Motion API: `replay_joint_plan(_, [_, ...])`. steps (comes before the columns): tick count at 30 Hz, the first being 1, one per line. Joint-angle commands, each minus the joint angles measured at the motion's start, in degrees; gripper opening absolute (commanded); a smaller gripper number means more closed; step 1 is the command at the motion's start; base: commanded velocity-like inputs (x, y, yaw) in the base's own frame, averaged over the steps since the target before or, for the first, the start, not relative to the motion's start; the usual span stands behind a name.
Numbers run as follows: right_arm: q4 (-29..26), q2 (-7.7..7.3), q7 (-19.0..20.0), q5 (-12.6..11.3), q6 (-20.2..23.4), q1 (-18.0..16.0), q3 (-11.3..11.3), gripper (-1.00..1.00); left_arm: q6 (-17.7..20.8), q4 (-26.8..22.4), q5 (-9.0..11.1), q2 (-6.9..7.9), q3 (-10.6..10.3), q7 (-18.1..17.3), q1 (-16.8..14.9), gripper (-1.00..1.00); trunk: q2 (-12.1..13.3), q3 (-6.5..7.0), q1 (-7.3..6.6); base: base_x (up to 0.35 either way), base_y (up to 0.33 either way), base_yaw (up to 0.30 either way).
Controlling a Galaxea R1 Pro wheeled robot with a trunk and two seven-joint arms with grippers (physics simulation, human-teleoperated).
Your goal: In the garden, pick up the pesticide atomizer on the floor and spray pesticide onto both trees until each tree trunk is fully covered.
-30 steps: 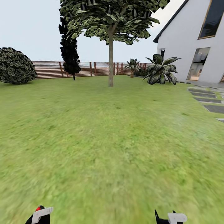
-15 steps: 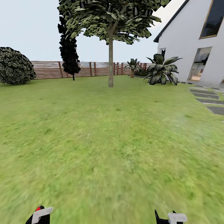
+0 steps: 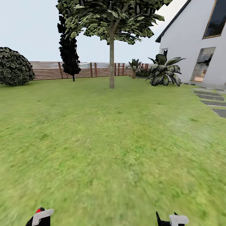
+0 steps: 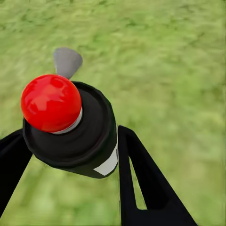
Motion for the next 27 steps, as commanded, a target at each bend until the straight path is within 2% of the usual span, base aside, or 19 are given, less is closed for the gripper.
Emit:
replay_joint_plan(1, [0.0, 0.02, 0.0, 0.4, -0.2, 0.0, -0.1, 1.00, -0.2, 0.0, 0.0, -0.01, 0.1, 0.0, 0.0, -1.00, 0.0, -0.05, 0.02, 0.338, 0.000, 0.000])
replay_joint_plan(27, [0.0, 0.02, 0.0, 0.4, -0.2, 0.0, -0.1, 1.00, -0.2, 0.0, 0.0, -0.01, 0.1, 0.0, 0.0, -1.00, 0.0, -0.05, 0.02, 0.338, 0.000, 0.000])
